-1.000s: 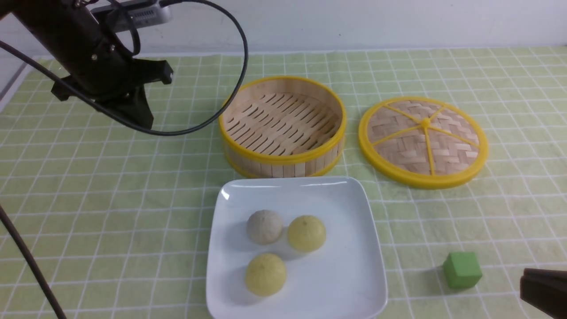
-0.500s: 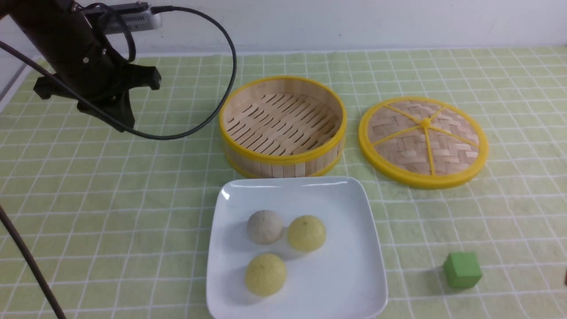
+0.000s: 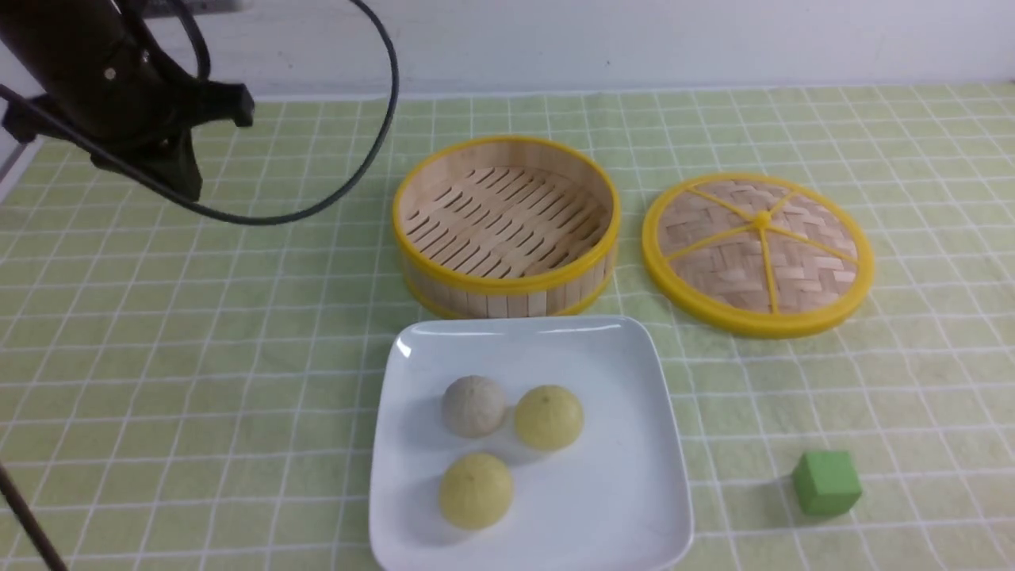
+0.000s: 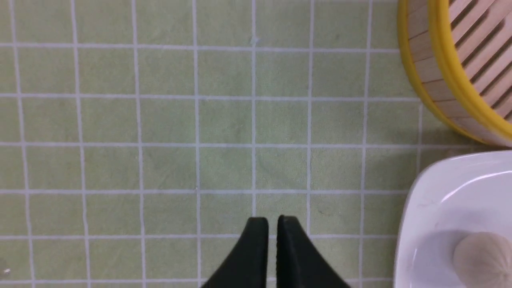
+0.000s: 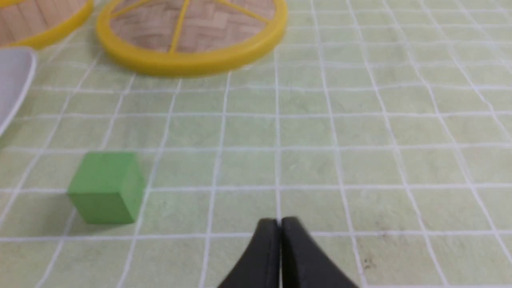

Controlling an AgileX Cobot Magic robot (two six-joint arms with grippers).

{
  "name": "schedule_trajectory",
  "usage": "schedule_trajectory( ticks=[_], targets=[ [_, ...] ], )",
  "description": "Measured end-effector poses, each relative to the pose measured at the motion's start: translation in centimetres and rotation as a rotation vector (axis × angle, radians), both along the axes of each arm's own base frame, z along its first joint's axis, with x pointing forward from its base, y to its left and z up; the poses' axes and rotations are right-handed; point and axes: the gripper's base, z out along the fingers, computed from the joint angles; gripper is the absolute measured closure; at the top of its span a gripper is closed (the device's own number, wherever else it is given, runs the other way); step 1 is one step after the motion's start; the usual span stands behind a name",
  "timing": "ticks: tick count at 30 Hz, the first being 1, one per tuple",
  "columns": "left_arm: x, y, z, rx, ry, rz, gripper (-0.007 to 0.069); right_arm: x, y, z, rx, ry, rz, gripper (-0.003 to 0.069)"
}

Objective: Put the steamed buns into the plate on the green tablecloth.

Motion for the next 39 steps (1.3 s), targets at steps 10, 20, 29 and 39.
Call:
schedule_trajectory(
  ticks=[10,20,29,39],
  targets=[
    [-9.1,0.8,9.3,-0.02,-0.281,-0.005,0.0562,0.0,0.0,0.0,0.0,-0.005,-0.002,0.0627],
    [-22.6,0.8,5.2,-0.075,-0.33,-0.146,0.0608,0.0,0.0,0.0,0.001,-0.007,-0.002,0.0613],
    [-29.1,-0.5,-2.9,-0.28,-0.641,-0.252,0.0622,0.0,0.0,0.0,0.001,-0.008,-0.002,0.0601],
    [-30.4,-0.3,-8.0,-0.364,-0.702,-0.173,0.0622,0.0,0.0,0.0,0.001,-0.008,-0.002,0.0583]
  ],
)
